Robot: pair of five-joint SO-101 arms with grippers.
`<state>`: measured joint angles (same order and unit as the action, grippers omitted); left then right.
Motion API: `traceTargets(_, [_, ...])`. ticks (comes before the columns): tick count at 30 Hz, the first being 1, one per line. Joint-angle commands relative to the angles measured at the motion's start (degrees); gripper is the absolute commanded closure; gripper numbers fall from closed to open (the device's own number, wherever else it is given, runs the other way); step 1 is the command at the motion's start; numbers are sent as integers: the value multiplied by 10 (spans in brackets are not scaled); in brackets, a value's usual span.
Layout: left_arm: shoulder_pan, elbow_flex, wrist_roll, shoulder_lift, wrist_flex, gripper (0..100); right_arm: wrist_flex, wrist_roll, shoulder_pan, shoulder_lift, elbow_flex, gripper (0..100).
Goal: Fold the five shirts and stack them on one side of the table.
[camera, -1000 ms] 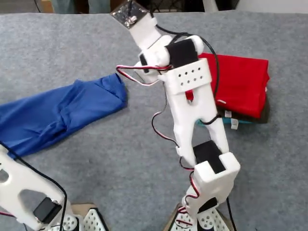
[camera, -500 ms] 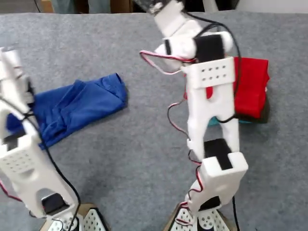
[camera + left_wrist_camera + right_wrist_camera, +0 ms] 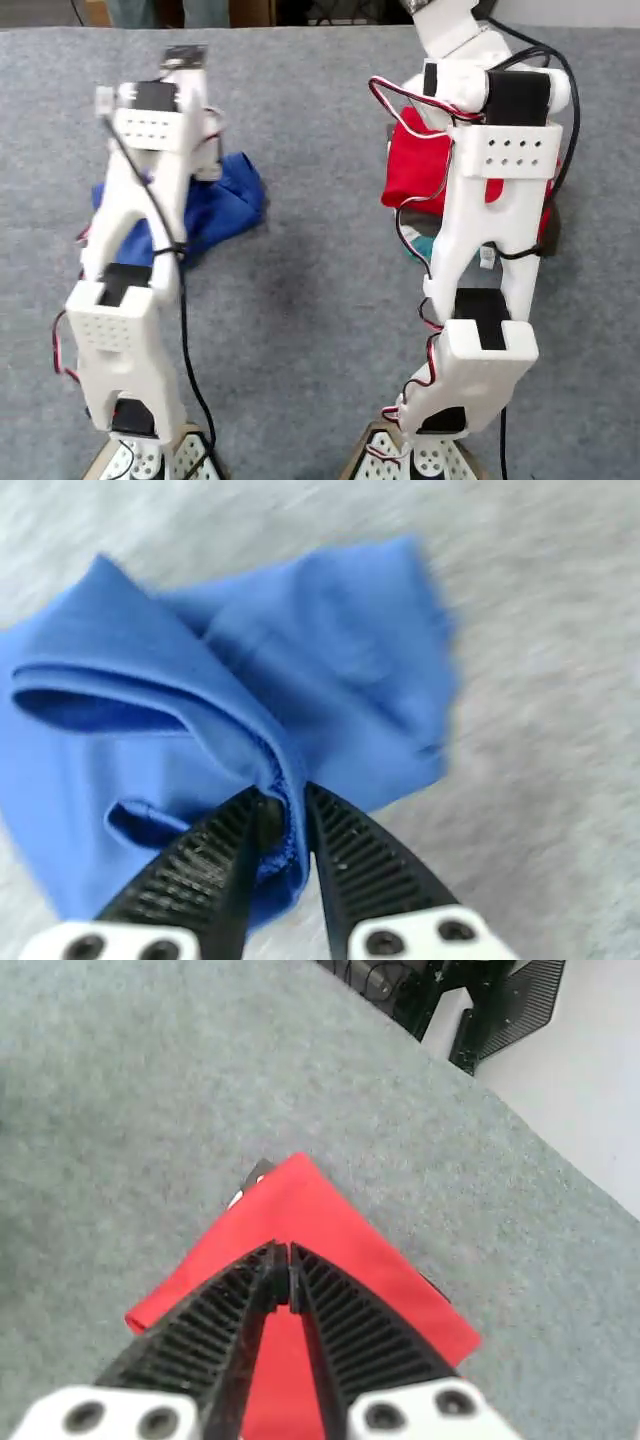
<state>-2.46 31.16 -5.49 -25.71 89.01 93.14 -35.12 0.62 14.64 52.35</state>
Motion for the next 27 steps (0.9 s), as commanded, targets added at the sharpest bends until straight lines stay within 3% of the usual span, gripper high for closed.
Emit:
traceTargets(1, [-36, 4, -14, 24, -50, 971, 11, -15, 5, -28, 23, 984])
traceTargets(20, [-40, 29, -24, -29, -66, 968, 9, -14, -7, -24, 19, 984])
traceTargets(27, [28, 181, -100, -29, 25, 738, 8, -14, -42, -15, 7, 984])
